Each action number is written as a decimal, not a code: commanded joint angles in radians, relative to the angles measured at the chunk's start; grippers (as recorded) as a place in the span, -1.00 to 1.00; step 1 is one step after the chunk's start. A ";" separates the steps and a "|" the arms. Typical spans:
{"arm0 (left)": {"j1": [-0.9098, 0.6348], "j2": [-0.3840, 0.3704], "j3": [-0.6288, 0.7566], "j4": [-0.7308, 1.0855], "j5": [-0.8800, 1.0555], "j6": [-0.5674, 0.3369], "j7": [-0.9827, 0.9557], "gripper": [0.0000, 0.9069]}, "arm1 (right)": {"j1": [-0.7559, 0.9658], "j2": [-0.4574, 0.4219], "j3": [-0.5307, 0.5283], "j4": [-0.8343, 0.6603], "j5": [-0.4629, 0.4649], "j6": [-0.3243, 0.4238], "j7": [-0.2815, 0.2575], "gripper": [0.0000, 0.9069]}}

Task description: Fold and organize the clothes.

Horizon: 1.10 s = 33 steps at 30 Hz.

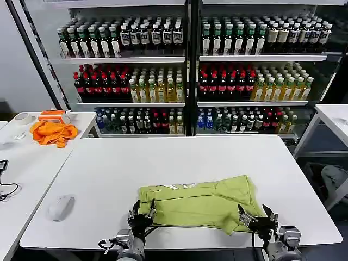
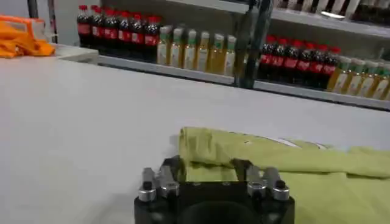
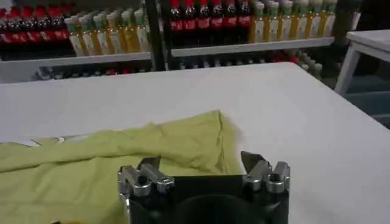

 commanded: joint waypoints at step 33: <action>0.074 0.221 -0.430 -0.166 -0.389 -0.025 0.003 -0.96 | -0.033 0.020 0.014 0.039 -0.001 0.008 0.006 1.00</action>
